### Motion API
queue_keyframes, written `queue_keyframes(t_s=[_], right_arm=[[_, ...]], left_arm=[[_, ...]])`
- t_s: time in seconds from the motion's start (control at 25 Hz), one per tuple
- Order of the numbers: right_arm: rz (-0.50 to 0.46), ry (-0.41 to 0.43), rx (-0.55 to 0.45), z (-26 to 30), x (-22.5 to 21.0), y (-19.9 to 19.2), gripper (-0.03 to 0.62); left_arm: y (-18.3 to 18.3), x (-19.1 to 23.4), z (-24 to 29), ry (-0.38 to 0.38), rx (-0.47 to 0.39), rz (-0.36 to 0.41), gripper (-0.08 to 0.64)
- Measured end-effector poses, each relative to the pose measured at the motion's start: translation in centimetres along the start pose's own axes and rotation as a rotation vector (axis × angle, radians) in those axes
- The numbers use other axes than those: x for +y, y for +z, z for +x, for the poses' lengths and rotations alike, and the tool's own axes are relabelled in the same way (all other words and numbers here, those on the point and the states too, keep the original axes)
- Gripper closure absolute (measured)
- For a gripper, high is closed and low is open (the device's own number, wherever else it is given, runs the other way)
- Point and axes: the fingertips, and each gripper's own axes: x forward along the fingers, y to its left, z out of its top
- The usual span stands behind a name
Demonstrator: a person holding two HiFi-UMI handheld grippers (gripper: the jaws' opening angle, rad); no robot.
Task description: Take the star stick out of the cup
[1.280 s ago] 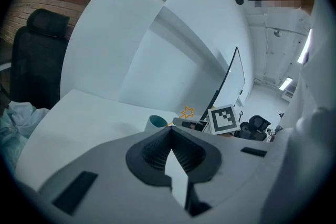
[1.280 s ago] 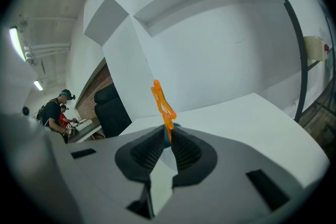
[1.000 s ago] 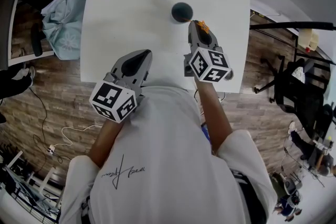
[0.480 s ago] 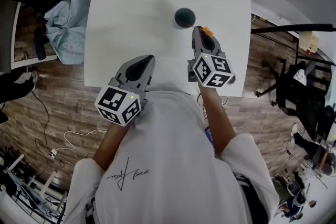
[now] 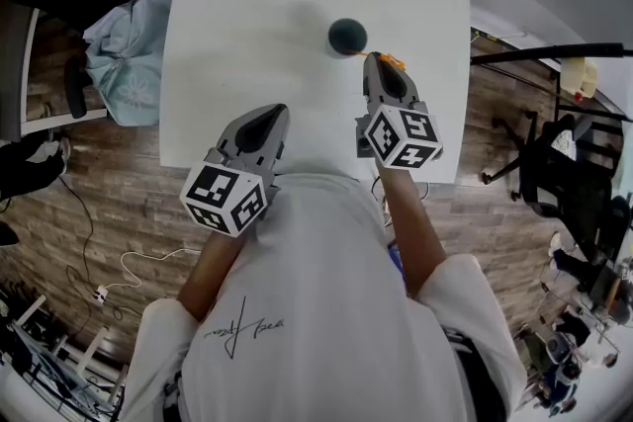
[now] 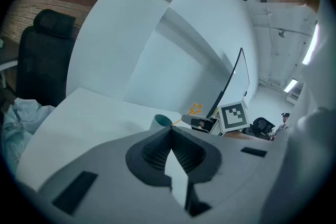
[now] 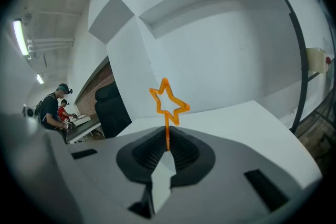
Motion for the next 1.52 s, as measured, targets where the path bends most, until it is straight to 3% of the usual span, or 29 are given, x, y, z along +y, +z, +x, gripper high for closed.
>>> queue_keyframes(t_s=[0.8, 1.52], right_arm=[[-0.018, 0.018, -0.029, -1.2, 0.7, 1.5, 0.566], [-0.022, 0.024, -0.068, -3.0, 1.4, 2.6, 0.566]], left_arm=[[-0.3, 1.0, -0.1, 0.058, -0.003, -0.012, 0.557], [-0.4, 0.6, -0.7, 0.048, -0.02, -0.029, 0.557]])
